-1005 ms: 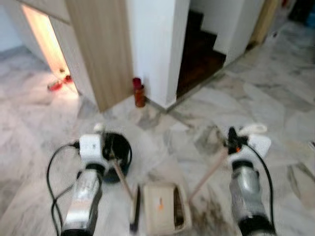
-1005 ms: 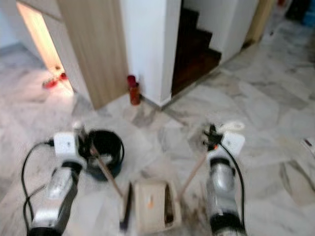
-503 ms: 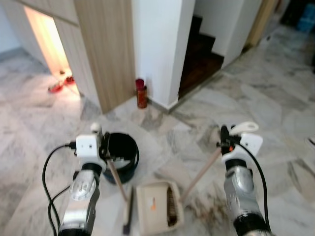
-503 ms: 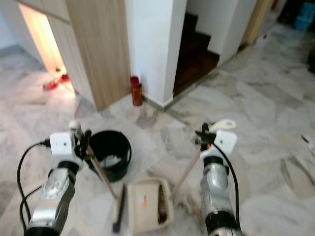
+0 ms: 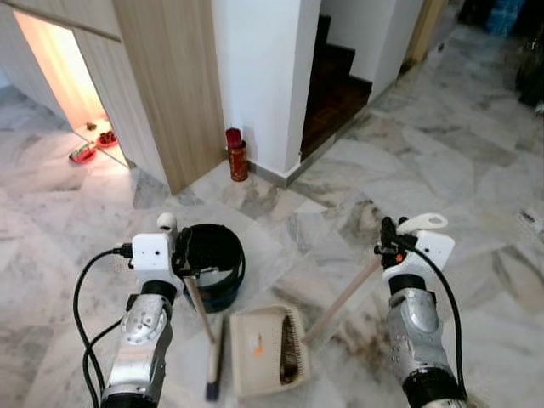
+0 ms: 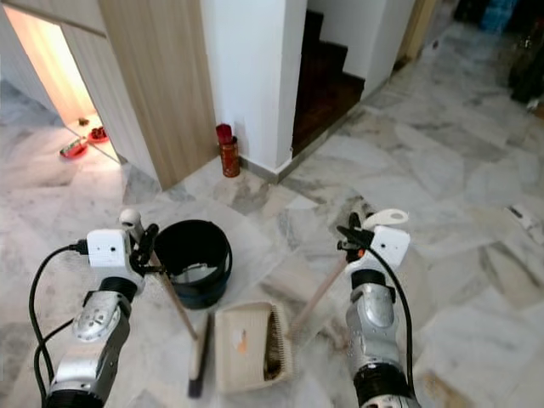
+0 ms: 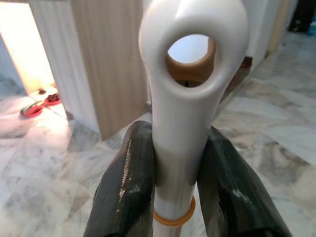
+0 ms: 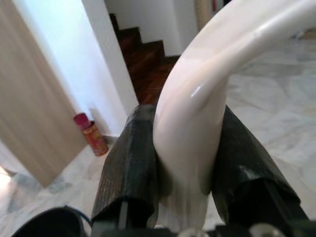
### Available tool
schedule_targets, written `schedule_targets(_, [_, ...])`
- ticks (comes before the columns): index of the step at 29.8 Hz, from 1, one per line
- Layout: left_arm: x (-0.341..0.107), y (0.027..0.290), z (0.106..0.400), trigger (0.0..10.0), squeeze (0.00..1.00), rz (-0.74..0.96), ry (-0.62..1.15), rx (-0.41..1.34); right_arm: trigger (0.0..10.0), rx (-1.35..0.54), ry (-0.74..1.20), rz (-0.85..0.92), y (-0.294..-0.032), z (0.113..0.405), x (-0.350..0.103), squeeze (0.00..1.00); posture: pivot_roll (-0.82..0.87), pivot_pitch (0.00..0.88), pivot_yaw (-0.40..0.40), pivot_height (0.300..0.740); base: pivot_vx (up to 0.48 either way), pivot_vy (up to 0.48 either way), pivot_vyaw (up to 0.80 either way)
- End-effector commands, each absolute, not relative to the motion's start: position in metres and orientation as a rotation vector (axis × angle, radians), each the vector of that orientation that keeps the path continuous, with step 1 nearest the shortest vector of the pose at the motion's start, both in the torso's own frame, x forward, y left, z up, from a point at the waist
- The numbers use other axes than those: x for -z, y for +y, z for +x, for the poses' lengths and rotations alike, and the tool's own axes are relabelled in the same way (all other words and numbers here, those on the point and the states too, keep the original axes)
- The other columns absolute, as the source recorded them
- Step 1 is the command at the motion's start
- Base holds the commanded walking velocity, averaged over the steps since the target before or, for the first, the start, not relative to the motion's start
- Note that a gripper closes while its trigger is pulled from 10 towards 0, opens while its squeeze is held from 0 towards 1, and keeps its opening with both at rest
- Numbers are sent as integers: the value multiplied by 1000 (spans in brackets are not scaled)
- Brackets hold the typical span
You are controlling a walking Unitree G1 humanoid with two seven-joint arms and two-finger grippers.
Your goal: Sweep floor
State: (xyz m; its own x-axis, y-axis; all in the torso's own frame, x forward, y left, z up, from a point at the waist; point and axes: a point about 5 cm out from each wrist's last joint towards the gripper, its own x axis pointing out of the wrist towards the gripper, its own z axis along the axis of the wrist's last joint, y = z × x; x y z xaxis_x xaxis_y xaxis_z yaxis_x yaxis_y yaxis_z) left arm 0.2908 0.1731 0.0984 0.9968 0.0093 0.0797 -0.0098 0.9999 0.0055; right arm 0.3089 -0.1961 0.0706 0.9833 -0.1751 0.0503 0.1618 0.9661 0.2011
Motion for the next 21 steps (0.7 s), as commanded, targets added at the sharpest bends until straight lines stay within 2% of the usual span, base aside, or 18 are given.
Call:
schedule_targets(1, [-106,174,292,10000,0,5,-113,-10,10000,154,-120,190,-194,316,-84,0,79,0,-8,740,0,292,0])
schedule_targets(21, [-105,175,291,10000,0,9,-110,-9,10000,144,-125,192,-191,317,-85,0,78,0,-4,740,0,294,0])
